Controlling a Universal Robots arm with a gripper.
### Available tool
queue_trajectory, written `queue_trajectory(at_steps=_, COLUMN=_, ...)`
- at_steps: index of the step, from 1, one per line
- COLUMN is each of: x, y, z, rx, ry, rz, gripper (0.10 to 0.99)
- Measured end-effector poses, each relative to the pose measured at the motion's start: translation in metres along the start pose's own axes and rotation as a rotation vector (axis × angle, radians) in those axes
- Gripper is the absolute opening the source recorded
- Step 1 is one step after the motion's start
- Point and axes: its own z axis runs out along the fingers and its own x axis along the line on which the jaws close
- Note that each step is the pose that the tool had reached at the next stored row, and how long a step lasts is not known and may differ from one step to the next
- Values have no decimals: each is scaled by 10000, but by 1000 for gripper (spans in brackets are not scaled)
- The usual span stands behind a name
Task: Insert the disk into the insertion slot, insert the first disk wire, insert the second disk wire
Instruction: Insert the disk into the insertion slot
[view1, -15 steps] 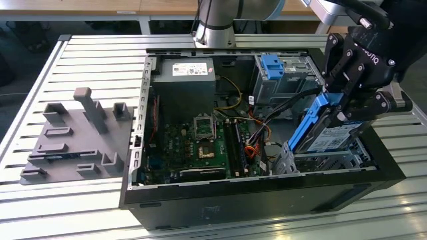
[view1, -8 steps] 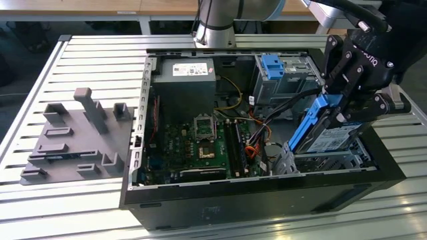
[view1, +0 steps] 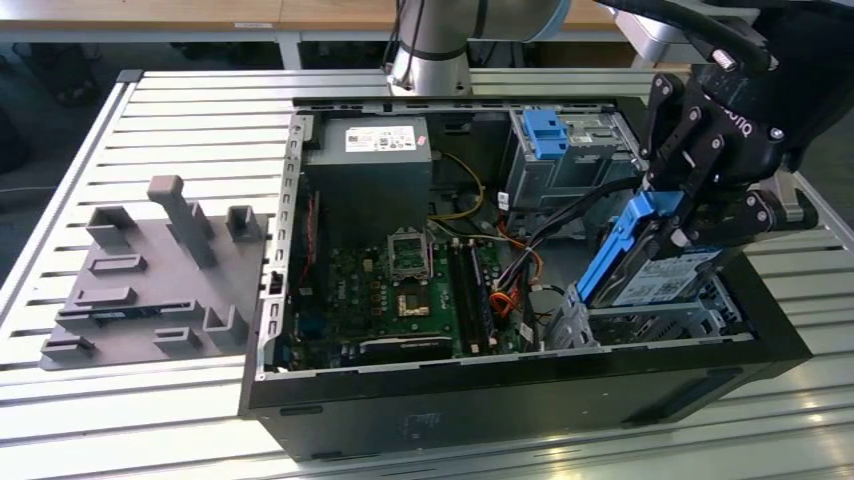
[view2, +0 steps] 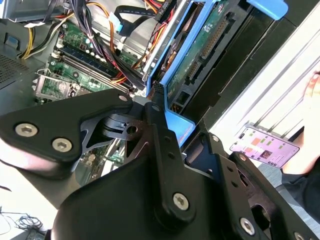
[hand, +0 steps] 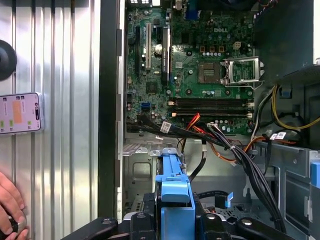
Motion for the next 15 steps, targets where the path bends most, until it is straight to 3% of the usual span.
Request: queue_trajectory(at_steps=15, x=0, y=0, z=37, rx=0, ry=-1, rz=0, gripper=365)
